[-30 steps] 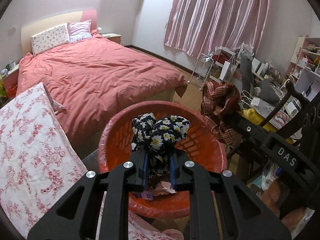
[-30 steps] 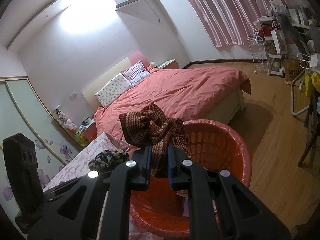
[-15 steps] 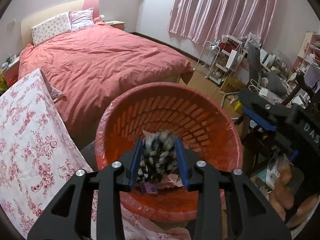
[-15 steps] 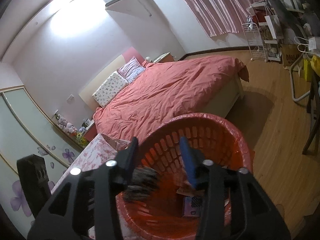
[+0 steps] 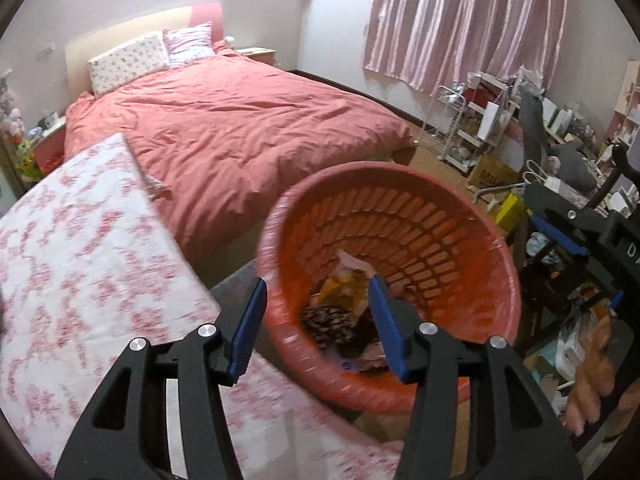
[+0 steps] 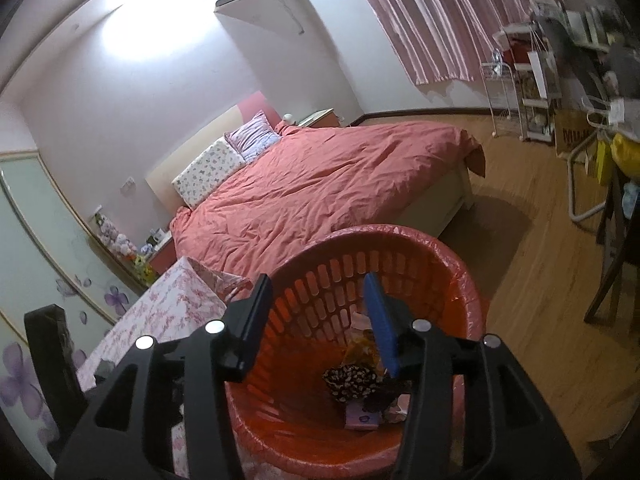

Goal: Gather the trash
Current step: 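Move both tools back over the bed toward the green tube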

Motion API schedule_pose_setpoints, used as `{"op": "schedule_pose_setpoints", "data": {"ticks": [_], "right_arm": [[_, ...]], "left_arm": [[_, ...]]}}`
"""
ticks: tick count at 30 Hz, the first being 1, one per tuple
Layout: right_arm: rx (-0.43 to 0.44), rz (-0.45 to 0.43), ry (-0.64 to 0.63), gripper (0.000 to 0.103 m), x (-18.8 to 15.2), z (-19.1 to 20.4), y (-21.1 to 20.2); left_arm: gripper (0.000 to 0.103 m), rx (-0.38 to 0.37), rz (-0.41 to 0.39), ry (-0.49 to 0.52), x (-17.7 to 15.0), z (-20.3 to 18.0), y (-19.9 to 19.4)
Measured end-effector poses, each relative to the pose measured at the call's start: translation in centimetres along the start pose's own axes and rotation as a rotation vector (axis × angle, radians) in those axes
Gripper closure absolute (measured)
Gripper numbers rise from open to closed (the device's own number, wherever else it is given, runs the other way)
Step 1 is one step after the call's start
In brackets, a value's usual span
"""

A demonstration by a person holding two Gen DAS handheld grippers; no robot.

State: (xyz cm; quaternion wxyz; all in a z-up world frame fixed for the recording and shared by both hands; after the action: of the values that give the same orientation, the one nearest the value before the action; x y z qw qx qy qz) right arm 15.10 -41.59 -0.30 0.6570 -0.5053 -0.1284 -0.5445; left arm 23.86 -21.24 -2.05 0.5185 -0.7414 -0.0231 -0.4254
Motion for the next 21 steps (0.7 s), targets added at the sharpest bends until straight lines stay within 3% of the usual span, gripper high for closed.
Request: {"op": "schedule_pose_setpoints", "data": {"ticks": [9,15,21], "right_arm": [[0.023,0.007,-0.188,0.051,-1.6,6.5,-0.8],[0.13,0.086,-0.332,0.05,-5.3,13.7,-0.2],[0.276,0.184,-0.506,0.05,-11.0,22.9,0.4]], "left_arm": [[0.048,0.134,-0.048,-0.094,-1.8,7.4,-4.4],[0.048,0.256,-0.084,-0.201,-4.6,14.0,-8.7],[0.046,0.403,-0.115,-0.35,-8.5,21.8,-13.7]]}}
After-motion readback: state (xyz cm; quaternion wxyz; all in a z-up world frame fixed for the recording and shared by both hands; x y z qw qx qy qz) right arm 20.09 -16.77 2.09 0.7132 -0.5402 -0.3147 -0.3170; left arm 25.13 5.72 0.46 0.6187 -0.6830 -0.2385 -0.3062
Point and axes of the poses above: each gripper's, at about its wrist camera, not at the fingertips, and y roughly the way its jaws point, z to its left, x to its top, the point moved 2 cm from there along y, roughly the way its jaws point, and after that the axes turned 1 degree about z, right-handed, at the moved point
